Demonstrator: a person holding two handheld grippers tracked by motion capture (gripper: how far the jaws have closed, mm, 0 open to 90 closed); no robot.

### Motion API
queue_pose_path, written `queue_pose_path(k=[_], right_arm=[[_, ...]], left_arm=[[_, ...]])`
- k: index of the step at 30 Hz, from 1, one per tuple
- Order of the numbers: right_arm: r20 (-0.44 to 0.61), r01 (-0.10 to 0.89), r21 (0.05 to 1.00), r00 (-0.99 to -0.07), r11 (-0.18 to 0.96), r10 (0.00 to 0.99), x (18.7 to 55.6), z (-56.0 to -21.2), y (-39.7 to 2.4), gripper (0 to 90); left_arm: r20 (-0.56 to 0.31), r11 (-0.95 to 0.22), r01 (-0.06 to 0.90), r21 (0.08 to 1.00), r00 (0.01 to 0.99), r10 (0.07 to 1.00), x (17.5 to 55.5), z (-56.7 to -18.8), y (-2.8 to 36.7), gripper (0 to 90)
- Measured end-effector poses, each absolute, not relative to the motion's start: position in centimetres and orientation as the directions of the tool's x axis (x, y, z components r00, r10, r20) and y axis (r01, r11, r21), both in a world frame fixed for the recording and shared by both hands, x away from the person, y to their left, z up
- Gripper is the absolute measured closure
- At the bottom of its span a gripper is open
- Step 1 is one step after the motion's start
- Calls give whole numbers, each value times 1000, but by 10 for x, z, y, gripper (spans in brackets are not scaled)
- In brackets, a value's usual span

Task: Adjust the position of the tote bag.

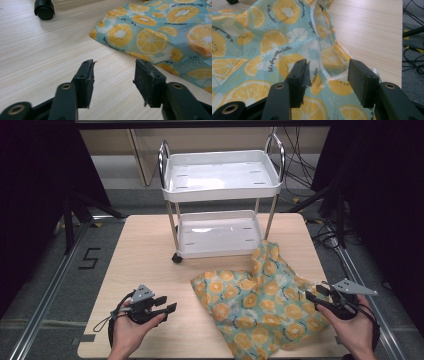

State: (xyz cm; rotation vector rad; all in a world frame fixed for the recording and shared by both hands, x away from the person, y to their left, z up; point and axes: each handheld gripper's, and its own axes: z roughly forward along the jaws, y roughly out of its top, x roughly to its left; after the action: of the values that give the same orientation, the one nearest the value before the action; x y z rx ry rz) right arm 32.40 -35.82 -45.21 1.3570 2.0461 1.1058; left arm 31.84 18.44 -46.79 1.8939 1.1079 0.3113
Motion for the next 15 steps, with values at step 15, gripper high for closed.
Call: queue_pose_path(k=[15], right_arm=[[83, 567, 812, -349, 140, 933, 326, -443, -378, 479]], left_arm=[[-159, -249, 573, 781, 568, 808, 321, -468, 186, 332]])
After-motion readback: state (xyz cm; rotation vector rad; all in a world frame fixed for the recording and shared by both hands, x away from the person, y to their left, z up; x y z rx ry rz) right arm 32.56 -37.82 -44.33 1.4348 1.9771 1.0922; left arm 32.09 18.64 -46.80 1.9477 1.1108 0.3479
